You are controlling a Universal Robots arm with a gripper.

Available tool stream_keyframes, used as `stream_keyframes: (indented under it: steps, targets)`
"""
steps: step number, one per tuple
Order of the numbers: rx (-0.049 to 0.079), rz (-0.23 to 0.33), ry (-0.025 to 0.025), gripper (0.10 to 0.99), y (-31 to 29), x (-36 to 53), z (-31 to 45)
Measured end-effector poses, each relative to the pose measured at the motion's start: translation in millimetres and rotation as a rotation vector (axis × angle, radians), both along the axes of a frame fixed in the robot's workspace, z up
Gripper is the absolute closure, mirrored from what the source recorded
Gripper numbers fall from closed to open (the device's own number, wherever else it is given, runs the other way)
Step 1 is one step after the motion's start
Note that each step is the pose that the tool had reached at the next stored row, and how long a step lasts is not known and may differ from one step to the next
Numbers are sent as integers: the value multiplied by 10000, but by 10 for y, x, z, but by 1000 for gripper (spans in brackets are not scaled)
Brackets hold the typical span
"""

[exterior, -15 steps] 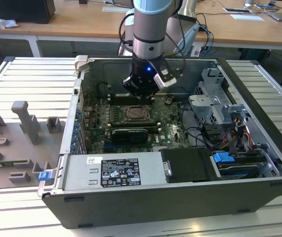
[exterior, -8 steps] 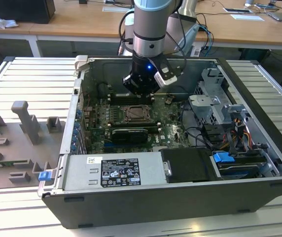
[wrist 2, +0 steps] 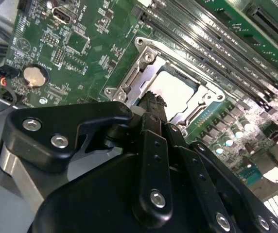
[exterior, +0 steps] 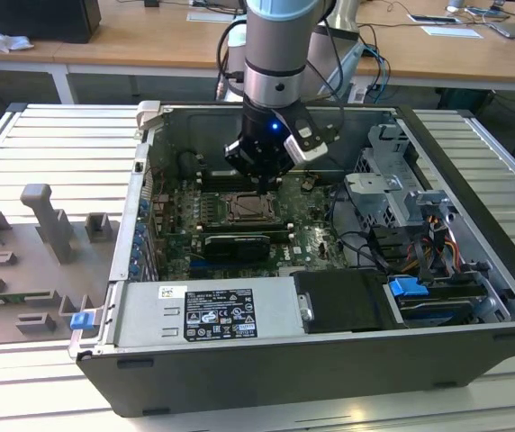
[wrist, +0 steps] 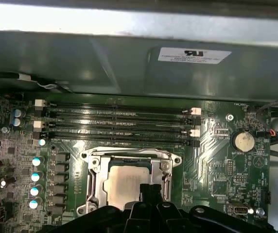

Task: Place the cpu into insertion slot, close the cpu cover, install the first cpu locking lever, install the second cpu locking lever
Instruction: 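Install the second cpu locking lever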

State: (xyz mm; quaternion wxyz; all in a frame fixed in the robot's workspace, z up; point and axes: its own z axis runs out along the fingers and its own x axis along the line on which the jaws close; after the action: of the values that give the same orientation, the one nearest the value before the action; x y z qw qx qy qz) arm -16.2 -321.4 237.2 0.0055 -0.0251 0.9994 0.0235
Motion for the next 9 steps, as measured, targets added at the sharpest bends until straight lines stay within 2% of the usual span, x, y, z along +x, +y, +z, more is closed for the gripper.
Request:
stream_keyframes:
  steps: [1, 4, 9]
  targets:
    - [1, 1, 0, 980, 0, 0, 31]
    - [3, 3, -1, 980, -11, 1, 55]
    - [2, 2, 2, 980, -134, -6, 55]
